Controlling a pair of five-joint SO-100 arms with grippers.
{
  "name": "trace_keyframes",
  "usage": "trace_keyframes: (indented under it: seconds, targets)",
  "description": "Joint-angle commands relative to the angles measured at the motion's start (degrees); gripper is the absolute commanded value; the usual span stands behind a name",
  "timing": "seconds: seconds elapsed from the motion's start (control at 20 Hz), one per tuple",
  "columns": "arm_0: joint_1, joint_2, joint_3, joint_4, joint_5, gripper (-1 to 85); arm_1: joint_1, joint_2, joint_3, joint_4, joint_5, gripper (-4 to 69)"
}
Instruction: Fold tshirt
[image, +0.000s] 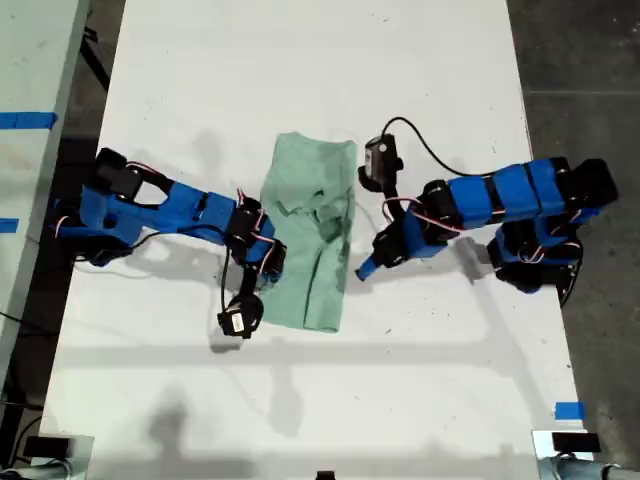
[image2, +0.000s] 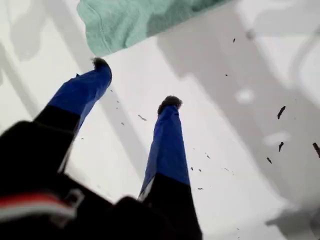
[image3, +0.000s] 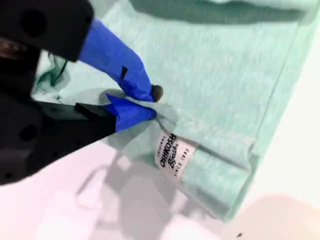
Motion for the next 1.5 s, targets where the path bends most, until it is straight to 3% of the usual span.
trace_keyframes:
  seconds: [0.0,0.05,0.15,0.3,0.6,0.85,1.1,1.45]
  targets:
    - [-1.0,-1.1,-4.5,-6.9,3.1,13.1,-1.0,4.0,-0.1,-2.3,0.7,23.3]
    - [-1.1,-2.5,-5.0,-7.2,3.6,23.3,-1.0,4.0,0.1,-2.5,0.7,23.3]
    - [-1.4,-3.3,-5.2,-6.2,4.7,27.0,-1.0,4.0,0.5,-2.7,0.8,23.2]
    - [-1.1,3.3,-4.2,1.6,2.5,25.4,-1.1,4.3,1.3,-2.7,1.1,23.1]
    - [1.5,30.1,6.5,8.0,-1.2,25.0,-1.1,6.4,2.5,-2.9,1.4,22.9]
    - [3.0,47.2,27.2,0.7,-3.4,22.5,-1.1,6.9,2.3,-3.5,1.3,23.5]
    - [7.1,44.5,29.7,-4.5,-4.8,22.1,-3.2,1.8,-2.4,-6.2,3.7,26.6]
    - [8.8,36.4,28.9,-6.1,-5.4,22.0,-6.6,-24.7,-32.2,1.6,4.9,28.2]
